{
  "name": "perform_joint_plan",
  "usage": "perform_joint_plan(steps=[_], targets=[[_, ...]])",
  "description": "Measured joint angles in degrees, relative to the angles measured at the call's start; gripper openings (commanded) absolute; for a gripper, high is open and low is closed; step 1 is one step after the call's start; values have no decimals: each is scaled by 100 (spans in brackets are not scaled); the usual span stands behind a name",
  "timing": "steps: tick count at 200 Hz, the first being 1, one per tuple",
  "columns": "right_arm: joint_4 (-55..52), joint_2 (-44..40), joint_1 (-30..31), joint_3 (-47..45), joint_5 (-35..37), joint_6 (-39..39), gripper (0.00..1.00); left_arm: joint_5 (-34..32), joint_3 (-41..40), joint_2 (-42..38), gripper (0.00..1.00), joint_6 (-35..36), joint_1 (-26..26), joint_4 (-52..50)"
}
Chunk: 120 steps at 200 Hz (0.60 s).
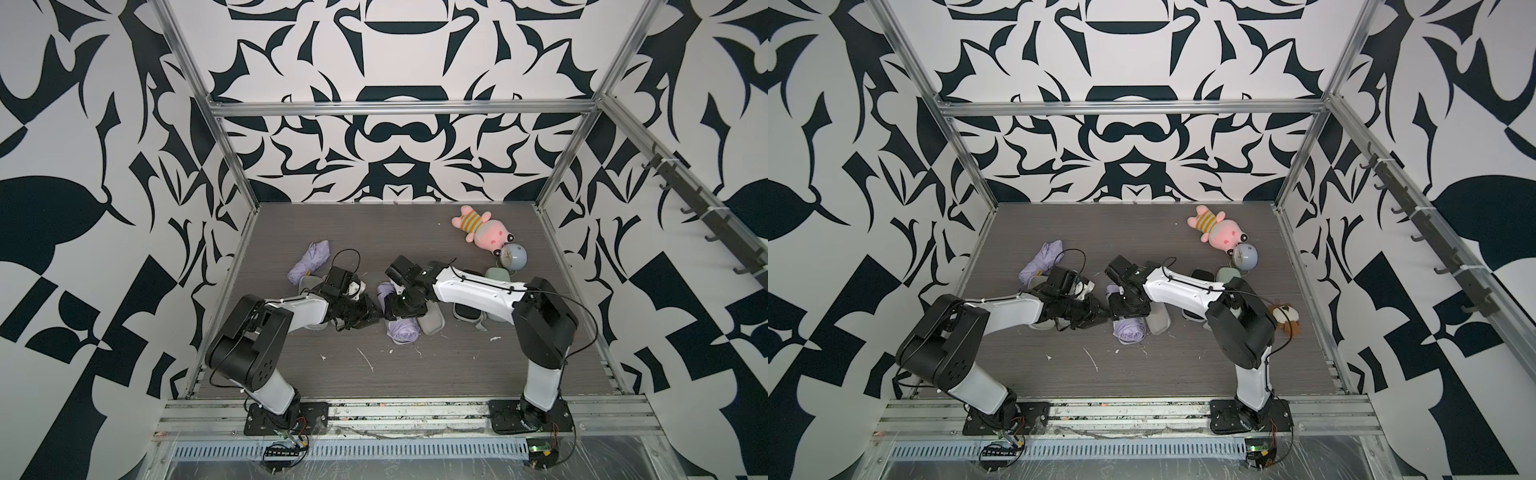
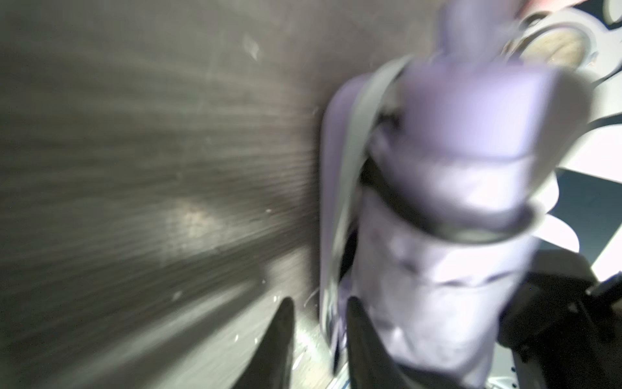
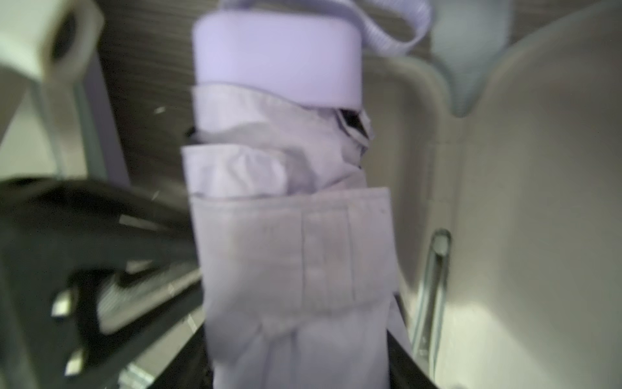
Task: Put umbrellas into zippered umbrella sleeves
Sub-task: Adjust the umbrella in the umbrella sleeve.
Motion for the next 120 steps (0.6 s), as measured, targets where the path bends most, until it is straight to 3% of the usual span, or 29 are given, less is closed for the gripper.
perform_joint_plan(steps=[35,70,120], targets=[[-151,-197,-98,431,-13,-96,65,-4,42,-7,43,59,42,-85],[-168,-177,-33,472,142,-22,47,0,144,109,39,59,42,-101],[-37,-39,55,101,297,-46,34,2,208,203,35,9,42,-11]])
